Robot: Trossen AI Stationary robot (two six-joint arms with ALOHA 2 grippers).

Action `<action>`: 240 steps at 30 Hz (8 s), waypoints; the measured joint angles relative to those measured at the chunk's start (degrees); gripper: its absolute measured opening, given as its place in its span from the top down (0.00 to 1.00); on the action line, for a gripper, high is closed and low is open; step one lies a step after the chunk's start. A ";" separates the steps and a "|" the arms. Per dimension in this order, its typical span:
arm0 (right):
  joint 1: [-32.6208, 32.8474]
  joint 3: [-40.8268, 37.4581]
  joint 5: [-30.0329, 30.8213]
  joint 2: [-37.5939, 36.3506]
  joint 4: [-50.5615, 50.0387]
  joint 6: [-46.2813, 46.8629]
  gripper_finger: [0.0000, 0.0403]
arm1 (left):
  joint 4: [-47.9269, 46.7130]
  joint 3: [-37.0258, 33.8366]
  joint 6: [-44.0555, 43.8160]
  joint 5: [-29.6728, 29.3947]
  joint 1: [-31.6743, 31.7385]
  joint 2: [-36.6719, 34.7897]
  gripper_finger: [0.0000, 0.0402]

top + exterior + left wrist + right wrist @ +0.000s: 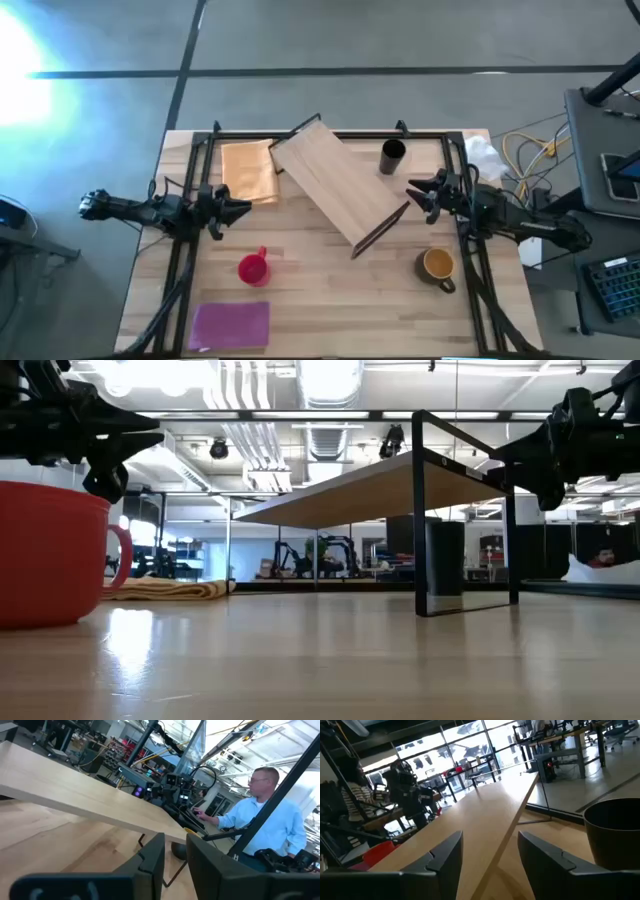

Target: Stack small to large cups/mugs on shelf

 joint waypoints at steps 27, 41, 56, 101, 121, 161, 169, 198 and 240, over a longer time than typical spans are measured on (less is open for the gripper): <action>0.01 0.00 0.01 0.02 0.00 0.00 0.55 | 0.01 0.00 0.00 0.00 -0.02 0.00 0.84; 0.02 -0.07 7.08 0.77 7.50 7.84 0.55 | 0.01 0.00 0.00 0.00 -0.01 0.00 0.84; -5.08 15.58 9.03 19.87 20.44 21.25 0.55 | 0.05 0.00 0.00 0.00 -0.02 0.00 0.84; -34.08 66.07 1.96 59.87 -69.86 16.01 0.36 | 0.10 0.00 0.00 0.02 0.00 0.44 0.84; -35.65 76.48 -4.35 88.77 -65.44 4.91 0.35 | 0.12 0.00 -0.02 0.02 0.00 0.46 0.84; -34.04 87.15 0.10 92.88 -73.23 -7.41 0.98 | 0.10 0.00 0.00 0.02 -0.02 0.46 0.84; -32.94 101.13 2.79 92.85 -76.27 -7.75 0.98 | 0.20 0.00 0.68 -0.39 -0.02 0.46 0.84; -18.34 132.63 -0.02 111.62 -89.15 -14.41 0.98 | -27.34 17.64 7.96 12.28 0.38 12.64 0.84; -10.40 134.44 -5.93 113.59 -78.46 -10.81 0.98 | -0.07 25.49 7.40 -9.33 0.72 13.24 0.84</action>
